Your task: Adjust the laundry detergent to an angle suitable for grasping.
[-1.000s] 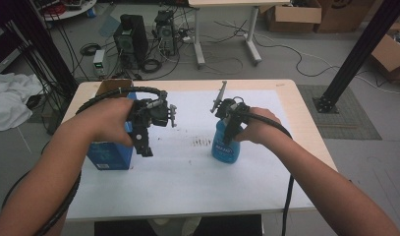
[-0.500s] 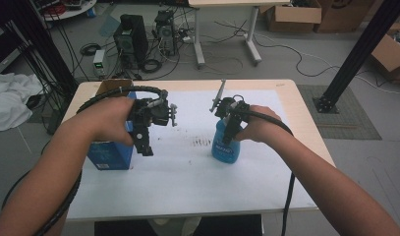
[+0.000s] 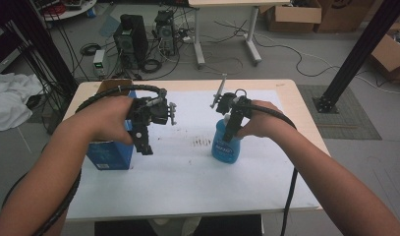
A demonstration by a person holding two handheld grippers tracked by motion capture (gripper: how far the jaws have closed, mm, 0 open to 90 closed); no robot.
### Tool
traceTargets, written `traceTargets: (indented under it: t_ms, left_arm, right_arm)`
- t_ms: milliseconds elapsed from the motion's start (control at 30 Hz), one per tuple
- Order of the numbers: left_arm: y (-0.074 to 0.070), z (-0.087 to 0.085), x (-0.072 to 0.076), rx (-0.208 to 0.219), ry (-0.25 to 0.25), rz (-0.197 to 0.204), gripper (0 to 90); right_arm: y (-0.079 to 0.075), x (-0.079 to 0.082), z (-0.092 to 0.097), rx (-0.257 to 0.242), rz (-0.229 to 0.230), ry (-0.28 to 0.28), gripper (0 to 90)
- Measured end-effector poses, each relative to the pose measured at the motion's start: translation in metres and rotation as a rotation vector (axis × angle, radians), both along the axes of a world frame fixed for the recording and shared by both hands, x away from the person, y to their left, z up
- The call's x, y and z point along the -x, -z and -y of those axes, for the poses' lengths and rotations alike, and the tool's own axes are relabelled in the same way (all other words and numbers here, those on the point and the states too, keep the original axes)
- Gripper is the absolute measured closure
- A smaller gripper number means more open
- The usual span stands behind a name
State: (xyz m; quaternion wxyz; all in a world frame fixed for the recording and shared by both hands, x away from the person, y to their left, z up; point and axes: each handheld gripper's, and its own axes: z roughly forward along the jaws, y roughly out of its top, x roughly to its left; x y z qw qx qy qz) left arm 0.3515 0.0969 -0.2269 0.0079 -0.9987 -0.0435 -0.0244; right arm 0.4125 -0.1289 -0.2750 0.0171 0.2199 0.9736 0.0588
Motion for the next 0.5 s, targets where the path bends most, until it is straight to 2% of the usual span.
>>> traceTargets:
  t_ms: [200, 367, 500]
  left_arm:
    - [0.000, -0.002, -0.001, -0.001, -0.007, -0.002, 0.1]
    - [0.001, -0.003, -0.003, -0.002, -0.007, -0.004, 0.1]
    - [0.001, -0.002, -0.003, -0.002, -0.008, -0.003, 0.1]
  right_arm:
    - [-0.007, -0.001, 0.001, -0.024, -0.003, -0.014, 14.2]
    - [-0.013, -0.001, 0.000, -0.026, -0.003, -0.031, 10.9]
    - [-0.015, -0.002, 0.001, -0.043, -0.017, -0.047, 8.5]
